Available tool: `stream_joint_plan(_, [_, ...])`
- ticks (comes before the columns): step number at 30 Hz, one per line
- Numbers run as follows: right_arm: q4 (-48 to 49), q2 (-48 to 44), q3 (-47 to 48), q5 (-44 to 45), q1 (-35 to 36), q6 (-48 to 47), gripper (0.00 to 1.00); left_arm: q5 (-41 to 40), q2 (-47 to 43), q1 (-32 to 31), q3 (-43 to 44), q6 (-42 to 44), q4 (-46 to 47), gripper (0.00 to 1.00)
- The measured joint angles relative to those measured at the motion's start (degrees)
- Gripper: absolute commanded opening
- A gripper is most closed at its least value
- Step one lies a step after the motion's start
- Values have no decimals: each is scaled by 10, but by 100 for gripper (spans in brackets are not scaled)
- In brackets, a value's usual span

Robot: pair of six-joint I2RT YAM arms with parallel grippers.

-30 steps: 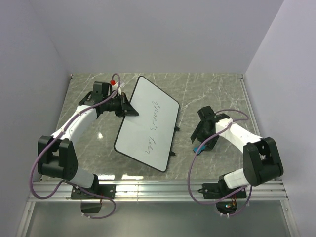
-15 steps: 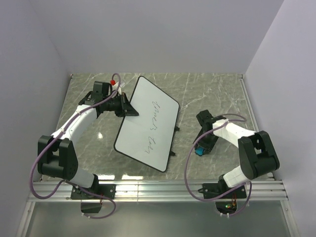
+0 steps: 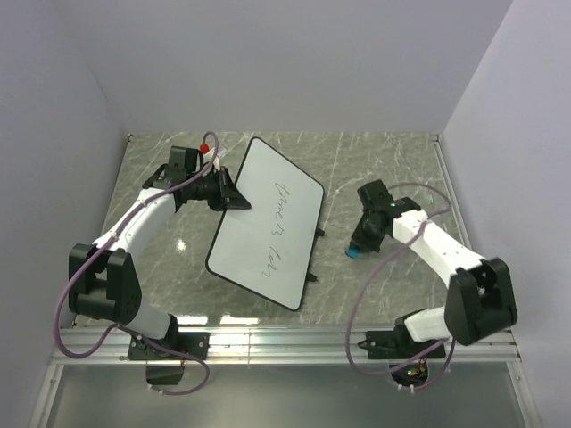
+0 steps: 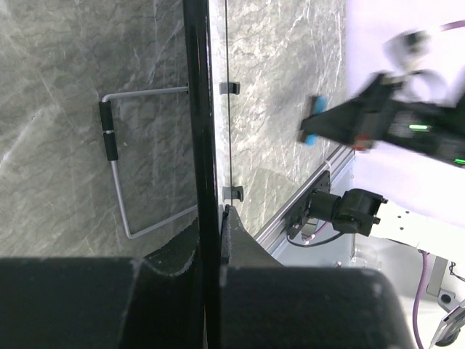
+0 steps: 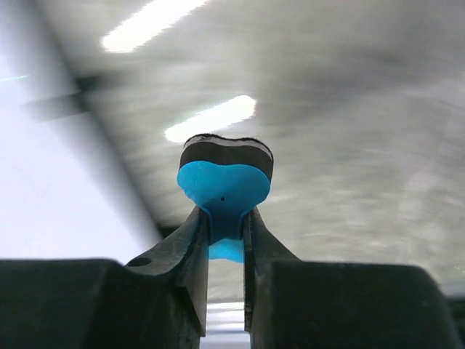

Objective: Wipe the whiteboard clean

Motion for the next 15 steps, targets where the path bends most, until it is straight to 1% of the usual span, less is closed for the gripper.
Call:
stream_joint_plan(2, [15,-29,36,-31,7,-5,0,0,0,0,0,0,0,0])
stream_joint_plan(5, [83,-60,74,-99,14,-4,0,0,0,0,0,0,0,0])
stream_joint_plan(8, [158,-56,92,-168,19,13,0,-2,0,-2,1,0,-1,0])
stream_joint_plan(9, [175,-43,104,-187,22,19,0,-2,0,-2,1,0,-1,0])
stream_joint_plan(11, [200,12,152,-224,33,31,0,-4,0,-3,3,0,-3,0])
stream_joint_plan(15, [212,157,307,-261,68,32,0,-6,0,-5,3,0,-3,0])
